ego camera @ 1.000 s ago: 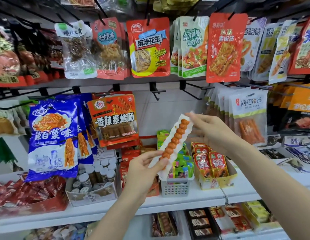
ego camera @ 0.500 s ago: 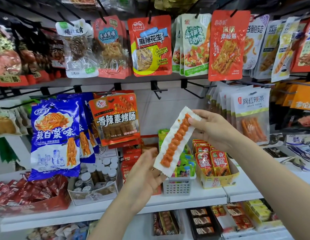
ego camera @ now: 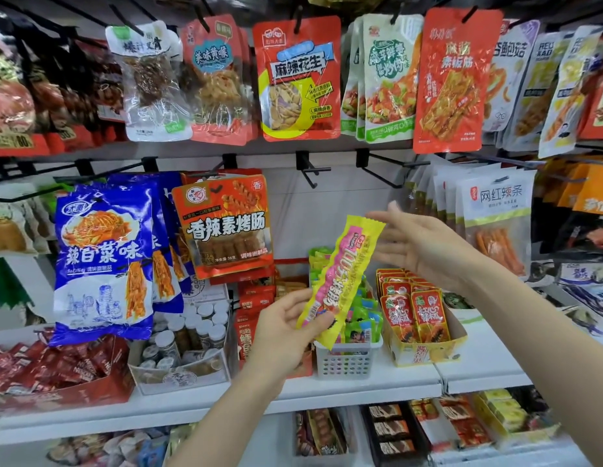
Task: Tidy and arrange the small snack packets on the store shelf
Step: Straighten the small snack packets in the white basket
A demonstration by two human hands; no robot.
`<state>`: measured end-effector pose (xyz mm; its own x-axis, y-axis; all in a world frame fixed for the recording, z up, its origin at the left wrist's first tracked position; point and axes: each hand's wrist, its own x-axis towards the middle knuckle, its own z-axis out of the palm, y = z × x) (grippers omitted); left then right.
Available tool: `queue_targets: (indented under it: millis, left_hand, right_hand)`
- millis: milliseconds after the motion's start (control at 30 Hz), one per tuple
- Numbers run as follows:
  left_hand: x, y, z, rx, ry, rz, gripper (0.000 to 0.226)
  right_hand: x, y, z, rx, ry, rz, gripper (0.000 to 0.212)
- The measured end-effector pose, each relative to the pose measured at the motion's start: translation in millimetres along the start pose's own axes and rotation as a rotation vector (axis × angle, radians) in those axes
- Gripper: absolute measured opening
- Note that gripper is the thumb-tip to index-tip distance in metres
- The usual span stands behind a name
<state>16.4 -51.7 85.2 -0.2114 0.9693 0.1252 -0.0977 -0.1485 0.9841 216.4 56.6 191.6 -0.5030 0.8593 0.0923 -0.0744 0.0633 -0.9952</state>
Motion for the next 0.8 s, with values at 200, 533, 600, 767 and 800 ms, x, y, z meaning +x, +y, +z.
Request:
queue_targets:
  millis: [200,533,600,767,800]
  left_hand:
    - [29.0,-7.2,-7.5,0.327,0.048,0.217,0.039]
    - [61.8,-79.5,-20.2,0.909,-0.102,0.163,0.044]
    - [62.7,-87.7,-15.5,0.896,-0.092,0.206,0.041]
    - [60.8,-98.5,-15.0,0.818,-0.001,0.368,0.004]
    - [60.0,-99.6,-16.4,0.819,-0.001,0.374,0.006]
  right_hand:
    - [5.1,-13.8,-2.2,-0.548,0.012,-0.068,0.018]
    - [20.8,19.1,-30.0,-0.909,0.402,-0.353,0.02]
    - [21.5,27.3,-31.6,-0.929,0.414,-0.34,0.021]
    - [19.4,37.3,-34.1,-0.866,0.349,-0.267,0.02]
    - [19.4,38.2,-33.7,-0.86,0.344,-0.261,0.02]
